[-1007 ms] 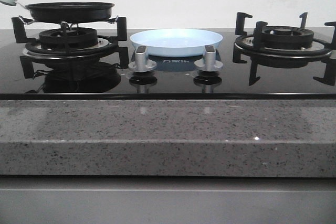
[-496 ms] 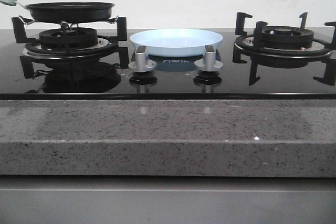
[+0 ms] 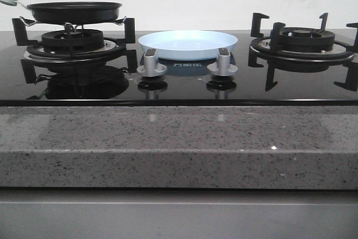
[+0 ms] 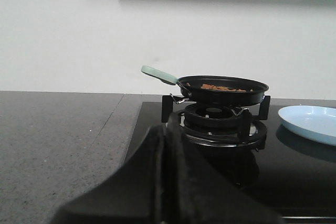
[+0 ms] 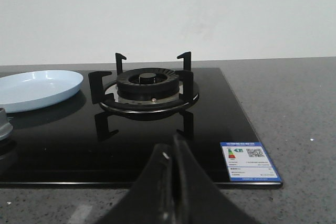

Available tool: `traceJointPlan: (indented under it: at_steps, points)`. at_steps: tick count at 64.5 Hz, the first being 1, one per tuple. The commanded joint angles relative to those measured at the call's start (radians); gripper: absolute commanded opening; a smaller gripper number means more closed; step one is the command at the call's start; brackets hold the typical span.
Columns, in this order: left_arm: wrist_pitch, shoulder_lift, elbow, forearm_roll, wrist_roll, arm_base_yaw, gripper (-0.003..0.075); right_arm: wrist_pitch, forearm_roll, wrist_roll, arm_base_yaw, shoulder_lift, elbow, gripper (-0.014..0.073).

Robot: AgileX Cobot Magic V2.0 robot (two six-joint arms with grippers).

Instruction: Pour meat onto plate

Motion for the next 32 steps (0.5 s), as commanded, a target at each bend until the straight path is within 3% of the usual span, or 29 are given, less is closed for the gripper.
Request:
traceJointPlan:
  at_steps: [1,18,32]
  points:
    - [-0.049,-0.015,-0.092,-0.005,0.000,-0.004,-0.0020,-0.037,-0.010,-0.005,-0.008,-0.016,-0.080,-0.0115]
    - [0.237,0.034,-0.377,-0.012,0.000,-0.004,-0.0020,0.194,-0.023,-0.005,-0.008,0.044,-0.316,-0.0115]
    - [0.440,0.208,-0.591,-0.012,0.000,-0.004,-0.0020,0.332,-0.023,-0.005,-0.008,0.214,-0.521,-0.0115]
